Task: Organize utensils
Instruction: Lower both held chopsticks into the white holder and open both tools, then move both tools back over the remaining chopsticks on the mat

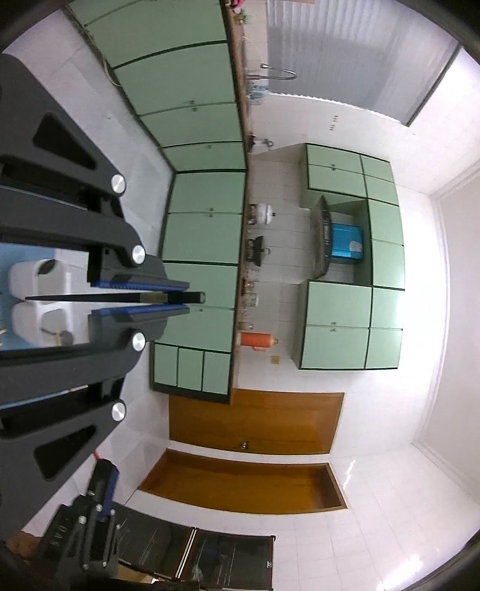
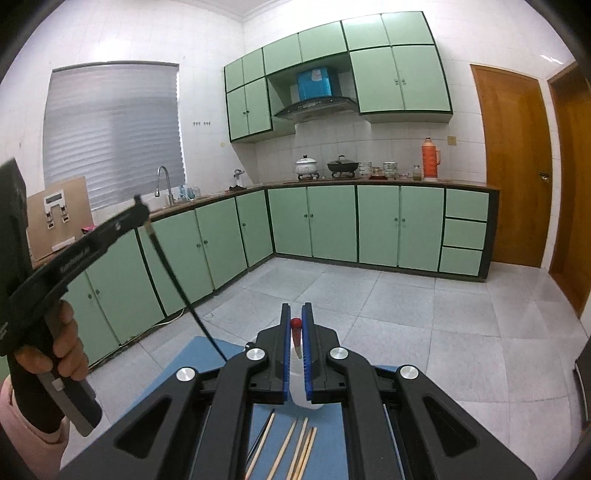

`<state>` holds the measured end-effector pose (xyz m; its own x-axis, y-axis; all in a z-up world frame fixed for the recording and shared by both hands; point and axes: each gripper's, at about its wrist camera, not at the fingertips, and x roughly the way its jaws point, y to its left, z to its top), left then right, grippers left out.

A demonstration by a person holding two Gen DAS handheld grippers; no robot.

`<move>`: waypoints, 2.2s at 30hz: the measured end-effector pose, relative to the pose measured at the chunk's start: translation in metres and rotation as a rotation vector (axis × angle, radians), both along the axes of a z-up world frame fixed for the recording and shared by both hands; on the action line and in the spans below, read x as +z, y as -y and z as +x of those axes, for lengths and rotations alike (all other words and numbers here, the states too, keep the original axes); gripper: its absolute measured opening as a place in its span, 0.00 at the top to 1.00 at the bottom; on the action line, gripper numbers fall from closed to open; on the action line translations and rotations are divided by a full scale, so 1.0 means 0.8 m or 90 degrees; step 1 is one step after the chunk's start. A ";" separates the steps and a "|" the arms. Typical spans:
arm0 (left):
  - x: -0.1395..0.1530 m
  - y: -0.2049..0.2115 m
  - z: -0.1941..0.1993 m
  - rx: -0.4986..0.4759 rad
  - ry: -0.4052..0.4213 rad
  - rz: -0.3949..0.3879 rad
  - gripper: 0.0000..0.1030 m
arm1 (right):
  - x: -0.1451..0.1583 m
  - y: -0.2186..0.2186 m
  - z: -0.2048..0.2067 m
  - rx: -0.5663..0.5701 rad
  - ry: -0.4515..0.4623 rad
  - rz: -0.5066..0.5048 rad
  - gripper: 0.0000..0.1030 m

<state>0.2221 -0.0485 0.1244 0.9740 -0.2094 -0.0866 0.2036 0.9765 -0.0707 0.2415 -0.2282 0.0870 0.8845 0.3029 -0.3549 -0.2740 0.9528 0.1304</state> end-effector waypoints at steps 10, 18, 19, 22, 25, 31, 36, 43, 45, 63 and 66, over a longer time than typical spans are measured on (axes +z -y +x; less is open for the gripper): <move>-0.059 0.014 0.096 0.009 -0.016 0.014 0.94 | -0.044 -0.024 0.081 0.010 -0.065 -0.027 0.95; -0.115 0.009 0.145 -0.002 -0.083 0.022 0.94 | -0.091 -0.040 0.116 0.021 -0.119 -0.043 0.95; -0.122 0.007 0.149 -0.004 -0.093 0.023 0.94 | -0.094 -0.041 0.118 0.023 -0.124 -0.043 0.95; -0.140 0.001 0.161 -0.006 -0.122 0.025 0.94 | -0.106 -0.044 0.126 0.026 -0.141 -0.048 0.95; -0.159 -0.004 0.168 -0.011 -0.154 0.027 0.93 | -0.110 -0.045 0.125 0.038 -0.143 -0.043 0.94; -0.166 -0.016 0.152 -0.012 -0.162 0.028 0.58 | -0.110 -0.032 0.110 0.026 -0.138 -0.021 0.76; -0.148 -0.028 0.118 -0.014 -0.141 0.015 0.42 | -0.101 -0.010 0.080 -0.016 -0.111 0.001 0.51; -0.138 -0.045 0.046 0.006 -0.130 0.011 0.17 | -0.108 0.010 0.001 -0.080 -0.065 -0.007 0.28; -0.145 -0.048 0.023 0.010 -0.142 0.016 0.15 | -0.115 0.013 -0.018 -0.089 -0.066 -0.006 0.25; -0.262 -0.060 -0.102 0.011 -0.318 0.087 0.10 | -0.247 0.003 -0.134 -0.127 -0.194 0.008 0.12; -0.282 -0.059 -0.115 0.011 -0.343 0.101 0.09 | -0.270 -0.002 -0.150 -0.123 -0.217 0.000 0.12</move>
